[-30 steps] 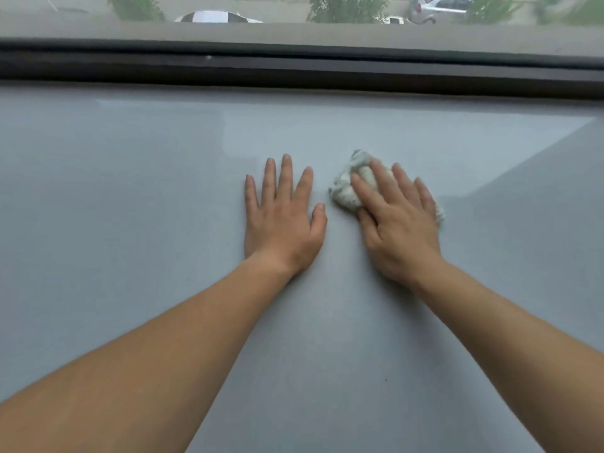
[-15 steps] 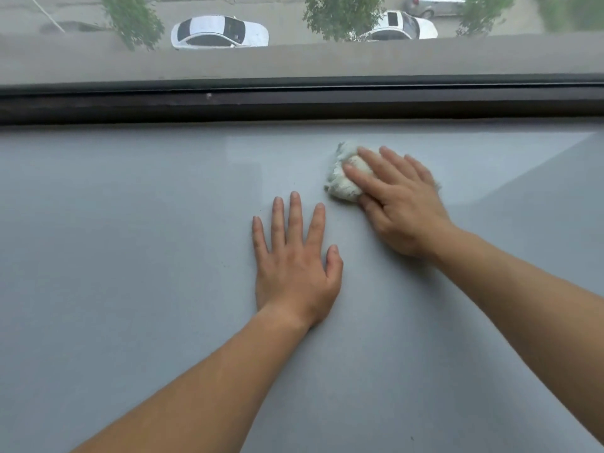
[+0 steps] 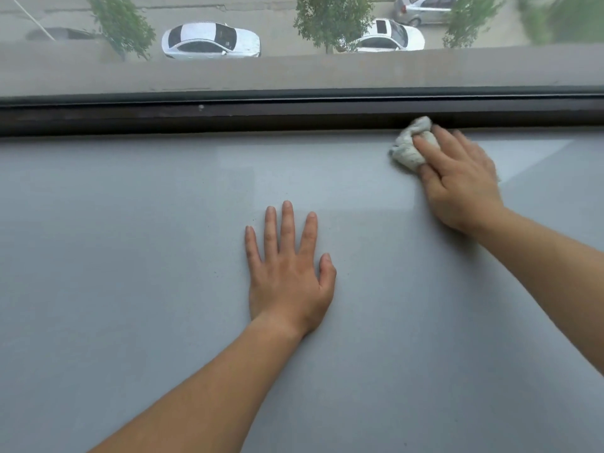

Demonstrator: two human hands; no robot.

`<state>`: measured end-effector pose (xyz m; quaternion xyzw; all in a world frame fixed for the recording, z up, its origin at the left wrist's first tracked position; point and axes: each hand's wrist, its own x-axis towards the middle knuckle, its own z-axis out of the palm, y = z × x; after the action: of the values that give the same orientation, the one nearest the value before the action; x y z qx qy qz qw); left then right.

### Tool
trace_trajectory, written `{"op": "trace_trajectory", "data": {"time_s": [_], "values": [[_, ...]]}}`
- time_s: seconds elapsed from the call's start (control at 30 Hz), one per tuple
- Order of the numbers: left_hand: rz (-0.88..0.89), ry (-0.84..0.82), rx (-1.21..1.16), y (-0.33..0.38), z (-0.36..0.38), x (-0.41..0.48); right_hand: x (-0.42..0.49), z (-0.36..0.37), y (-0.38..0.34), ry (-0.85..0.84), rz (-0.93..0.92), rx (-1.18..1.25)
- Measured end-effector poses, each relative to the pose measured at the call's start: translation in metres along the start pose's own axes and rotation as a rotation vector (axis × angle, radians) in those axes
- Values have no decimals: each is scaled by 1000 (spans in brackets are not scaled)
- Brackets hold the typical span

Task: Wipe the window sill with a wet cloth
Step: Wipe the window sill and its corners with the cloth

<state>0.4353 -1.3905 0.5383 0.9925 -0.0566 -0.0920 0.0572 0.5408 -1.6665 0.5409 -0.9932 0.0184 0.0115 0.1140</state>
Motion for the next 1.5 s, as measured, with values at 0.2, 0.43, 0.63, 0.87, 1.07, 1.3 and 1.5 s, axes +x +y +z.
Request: {"op": "trace_trajectory", "data": {"time_s": [0.2, 0.43, 0.63, 0.87, 1.07, 1.3, 1.5], "values": [[-7, 6, -2, 3, -1, 0, -25, 3, -13, 62, 304, 36], [44, 55, -42, 2, -2, -3, -49, -11, 32, -25, 160, 15], [152, 112, -2, 40, -2, -30, -114, 4, -4, 6, 66, 13], [70, 63, -126, 94, 21, -114, -113, -9, 40, -36, 120, 33], [83, 81, -81, 90, 38, -121, -190, 7, -2, -50, -128, -12], [48, 63, -61, 91, 38, -120, -164, -6, 42, -50, 24, 37], [51, 91, -89, 91, 38, -120, -249, 3, 13, -91, -243, -19]]}}
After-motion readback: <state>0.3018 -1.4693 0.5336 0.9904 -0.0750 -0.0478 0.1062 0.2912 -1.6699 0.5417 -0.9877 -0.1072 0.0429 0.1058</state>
